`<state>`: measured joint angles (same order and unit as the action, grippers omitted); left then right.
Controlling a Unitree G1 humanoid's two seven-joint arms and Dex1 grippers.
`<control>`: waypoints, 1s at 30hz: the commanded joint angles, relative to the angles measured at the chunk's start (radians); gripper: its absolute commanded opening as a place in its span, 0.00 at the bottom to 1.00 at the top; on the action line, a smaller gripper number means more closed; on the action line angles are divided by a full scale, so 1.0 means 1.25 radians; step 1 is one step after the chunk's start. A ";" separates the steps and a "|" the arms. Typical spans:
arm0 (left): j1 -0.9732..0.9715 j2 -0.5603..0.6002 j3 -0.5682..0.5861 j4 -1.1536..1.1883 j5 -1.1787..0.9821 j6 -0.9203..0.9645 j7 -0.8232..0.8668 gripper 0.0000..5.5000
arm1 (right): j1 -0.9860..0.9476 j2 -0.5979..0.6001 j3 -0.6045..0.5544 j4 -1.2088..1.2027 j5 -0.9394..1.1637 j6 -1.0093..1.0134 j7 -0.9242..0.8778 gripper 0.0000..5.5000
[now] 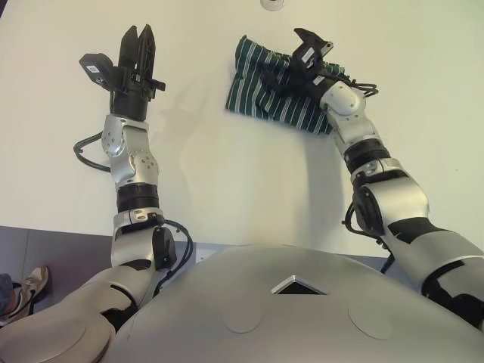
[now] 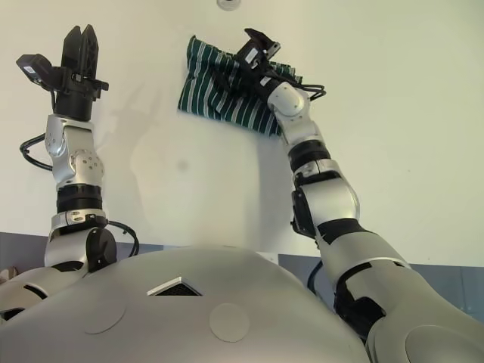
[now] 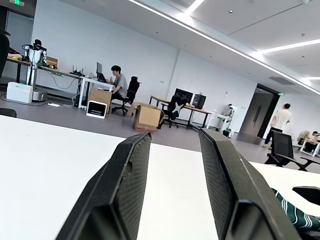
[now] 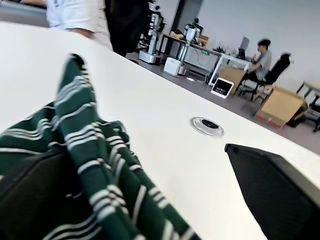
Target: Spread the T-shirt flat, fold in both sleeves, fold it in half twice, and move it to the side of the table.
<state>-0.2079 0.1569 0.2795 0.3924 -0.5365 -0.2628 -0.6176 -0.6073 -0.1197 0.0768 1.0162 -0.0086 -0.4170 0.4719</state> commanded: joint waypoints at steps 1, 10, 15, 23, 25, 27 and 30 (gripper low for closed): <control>-0.002 -0.005 0.001 0.006 0.011 0.000 0.002 0.32 | -0.058 0.008 -0.100 0.042 0.108 0.088 0.038 0.98; -0.005 -0.004 0.003 0.021 0.011 -0.004 -0.003 0.32 | -0.119 -0.038 -0.279 0.169 0.229 0.241 -0.069 0.98; -0.011 -0.008 0.000 0.026 0.015 -0.008 0.000 0.32 | -0.102 -0.060 -0.246 0.165 0.154 0.137 -0.104 0.98; -0.022 -0.014 -0.001 0.037 0.028 -0.019 0.002 0.32 | -0.023 -0.067 -0.105 -0.041 -0.057 -0.292 -0.111 0.98; -0.021 -0.017 -0.002 0.034 0.032 -0.021 0.002 0.32 | 0.011 -0.100 -0.008 -0.062 -0.242 -0.386 -0.222 0.98; -0.021 -0.020 -0.003 0.028 0.034 -0.020 0.002 0.32 | 0.019 -0.122 0.050 -0.041 -0.350 -0.383 -0.314 0.98; -0.024 -0.023 0.009 0.021 0.003 0.013 -0.004 0.32 | 0.013 -0.091 0.012 0.013 -0.221 -0.294 -0.178 0.98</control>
<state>-0.2269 0.1333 0.2791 0.4295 -0.5030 -0.2763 -0.6203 -0.5819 -0.2574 0.1319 1.0026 -0.3982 -0.8626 0.1234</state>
